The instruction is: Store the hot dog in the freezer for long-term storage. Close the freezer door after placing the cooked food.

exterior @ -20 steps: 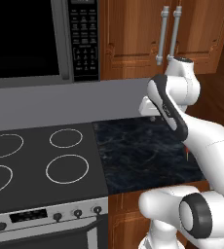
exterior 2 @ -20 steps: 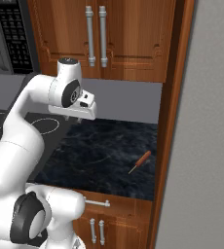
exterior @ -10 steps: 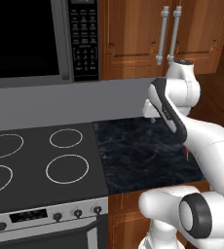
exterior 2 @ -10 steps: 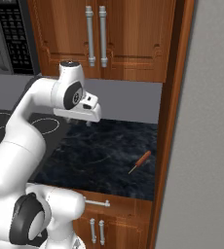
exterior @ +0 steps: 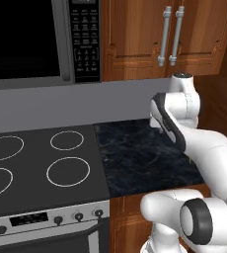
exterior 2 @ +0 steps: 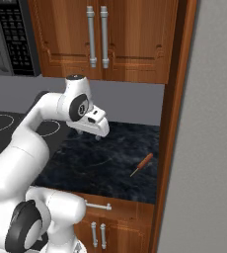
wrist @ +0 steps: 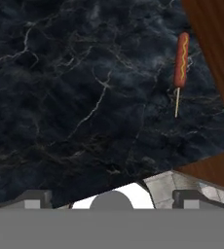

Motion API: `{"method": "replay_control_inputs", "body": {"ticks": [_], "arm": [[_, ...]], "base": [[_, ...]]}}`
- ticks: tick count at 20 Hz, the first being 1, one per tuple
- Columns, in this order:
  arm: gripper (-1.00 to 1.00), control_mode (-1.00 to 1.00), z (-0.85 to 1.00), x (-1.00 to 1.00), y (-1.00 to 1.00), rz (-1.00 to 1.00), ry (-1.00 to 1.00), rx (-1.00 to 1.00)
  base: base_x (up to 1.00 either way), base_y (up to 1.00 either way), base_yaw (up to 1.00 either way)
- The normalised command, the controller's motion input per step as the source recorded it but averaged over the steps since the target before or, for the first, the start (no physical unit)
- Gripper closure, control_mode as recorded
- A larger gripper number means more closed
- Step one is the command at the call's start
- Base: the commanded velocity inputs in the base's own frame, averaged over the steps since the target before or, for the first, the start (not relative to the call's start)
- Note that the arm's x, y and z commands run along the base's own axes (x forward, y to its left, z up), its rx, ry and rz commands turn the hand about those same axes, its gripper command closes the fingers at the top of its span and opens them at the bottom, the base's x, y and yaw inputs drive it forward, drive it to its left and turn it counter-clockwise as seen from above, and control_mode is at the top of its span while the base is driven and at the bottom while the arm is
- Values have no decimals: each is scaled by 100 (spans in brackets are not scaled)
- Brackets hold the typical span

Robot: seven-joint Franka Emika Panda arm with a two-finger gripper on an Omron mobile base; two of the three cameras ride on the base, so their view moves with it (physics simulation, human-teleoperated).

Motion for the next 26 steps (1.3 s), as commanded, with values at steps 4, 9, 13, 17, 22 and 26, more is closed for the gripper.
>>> {"method": "replay_control_inputs", "body": {"ticks": [4, 9, 13, 17, 22, 26], "arm": [[-100, -100, -43, 0, -38, -34, 5, -5], [-100, -100, -33, 0, -39, -28, 4, 0], [-100, -100, -21, 1, -47, -19, 13, 0], [-100, -100, -18, 19, -66, -12, 19, 1], [-100, -100, -15, 25, -60, -3, 19, 3], [-100, -100, -3, 32, -36, 0, 8, 7]], "base": [[0, 0, 0], [0, 0, 0], [0, 0, 0], [0, 0, 0], [0, 0, 0], [0, 0, 0]]}}
